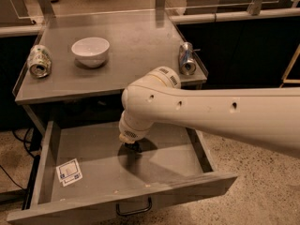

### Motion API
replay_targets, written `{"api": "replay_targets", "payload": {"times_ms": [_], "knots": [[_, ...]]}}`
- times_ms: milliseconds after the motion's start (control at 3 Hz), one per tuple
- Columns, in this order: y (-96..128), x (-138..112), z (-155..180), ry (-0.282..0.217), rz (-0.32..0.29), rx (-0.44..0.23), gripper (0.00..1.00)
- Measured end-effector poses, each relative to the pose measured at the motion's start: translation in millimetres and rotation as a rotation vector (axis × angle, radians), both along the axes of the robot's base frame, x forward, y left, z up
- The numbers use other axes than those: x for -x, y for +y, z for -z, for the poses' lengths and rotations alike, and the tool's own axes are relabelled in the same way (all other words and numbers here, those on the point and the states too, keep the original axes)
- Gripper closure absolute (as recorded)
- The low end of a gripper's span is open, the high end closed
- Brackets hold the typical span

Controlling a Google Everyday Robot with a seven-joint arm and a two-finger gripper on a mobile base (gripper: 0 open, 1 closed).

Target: Place rxbar chocolate into top drawer

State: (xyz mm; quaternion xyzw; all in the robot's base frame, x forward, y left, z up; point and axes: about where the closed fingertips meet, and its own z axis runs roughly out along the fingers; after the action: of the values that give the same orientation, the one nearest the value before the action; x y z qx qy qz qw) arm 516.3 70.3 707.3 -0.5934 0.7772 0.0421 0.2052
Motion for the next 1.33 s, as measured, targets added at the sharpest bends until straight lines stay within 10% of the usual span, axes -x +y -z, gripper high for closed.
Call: {"api": "replay_targets", "payload": {"times_ms": [1333], "knots": [[-31, -50, -23, -0.109, 0.074, 0.067, 1.0]]}}
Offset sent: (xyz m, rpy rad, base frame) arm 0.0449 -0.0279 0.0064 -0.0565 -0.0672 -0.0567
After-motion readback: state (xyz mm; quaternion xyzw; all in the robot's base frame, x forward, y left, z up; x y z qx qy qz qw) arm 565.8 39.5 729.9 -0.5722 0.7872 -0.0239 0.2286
